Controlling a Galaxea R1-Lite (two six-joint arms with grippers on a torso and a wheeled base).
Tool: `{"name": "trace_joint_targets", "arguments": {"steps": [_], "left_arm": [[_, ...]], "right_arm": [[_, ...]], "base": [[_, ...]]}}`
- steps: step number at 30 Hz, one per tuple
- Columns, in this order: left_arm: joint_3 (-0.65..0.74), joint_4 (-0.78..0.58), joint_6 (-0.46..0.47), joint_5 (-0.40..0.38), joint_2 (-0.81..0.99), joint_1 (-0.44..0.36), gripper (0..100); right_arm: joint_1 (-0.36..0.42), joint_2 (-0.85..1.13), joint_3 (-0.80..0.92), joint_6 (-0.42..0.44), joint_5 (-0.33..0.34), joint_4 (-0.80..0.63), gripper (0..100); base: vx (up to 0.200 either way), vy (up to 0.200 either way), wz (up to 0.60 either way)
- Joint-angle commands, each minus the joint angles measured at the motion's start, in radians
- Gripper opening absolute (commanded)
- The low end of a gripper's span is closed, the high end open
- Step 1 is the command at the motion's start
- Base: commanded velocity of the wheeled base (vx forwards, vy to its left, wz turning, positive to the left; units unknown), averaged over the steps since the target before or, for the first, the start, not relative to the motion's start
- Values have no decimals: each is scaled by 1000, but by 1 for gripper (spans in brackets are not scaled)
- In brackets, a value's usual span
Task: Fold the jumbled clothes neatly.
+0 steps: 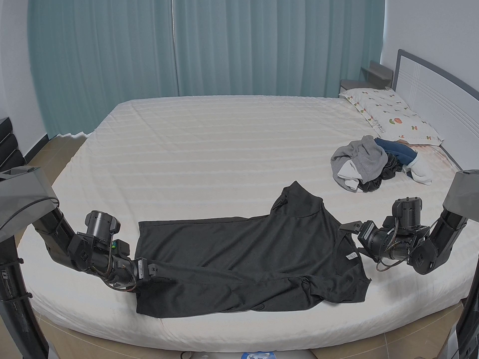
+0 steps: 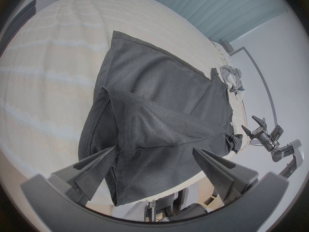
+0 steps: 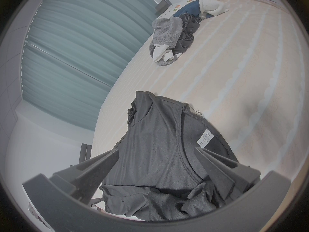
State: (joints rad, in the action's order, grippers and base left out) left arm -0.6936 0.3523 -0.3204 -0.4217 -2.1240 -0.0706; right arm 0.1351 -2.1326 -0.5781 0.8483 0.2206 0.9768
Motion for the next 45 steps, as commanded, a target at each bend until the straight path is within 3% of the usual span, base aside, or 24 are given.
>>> {"name": "trace_joint_targets", "arguments": {"steps": [1, 26, 27, 37, 45], "left_arm": [[16, 2, 1, 1, 12, -8, 100], [17, 54, -3, 136, -48, -75, 100], [17, 53, -3, 136, -48, -75, 0], [39, 50, -78, 141, 49, -69, 0], [80, 48, -80, 144, 113, -52, 0]], "right_arm": [[0, 2, 1, 0, 0, 0, 100], [14, 0, 9, 0, 0, 20, 100], [14, 0, 9, 0, 0, 22, 100], [14, 3, 14, 0, 0, 22, 100], [17, 6, 21, 0, 0, 22, 100]], "base": [[0, 0, 0], [0, 0, 0], [0, 0, 0], [0, 0, 0], [0, 0, 0]]}}
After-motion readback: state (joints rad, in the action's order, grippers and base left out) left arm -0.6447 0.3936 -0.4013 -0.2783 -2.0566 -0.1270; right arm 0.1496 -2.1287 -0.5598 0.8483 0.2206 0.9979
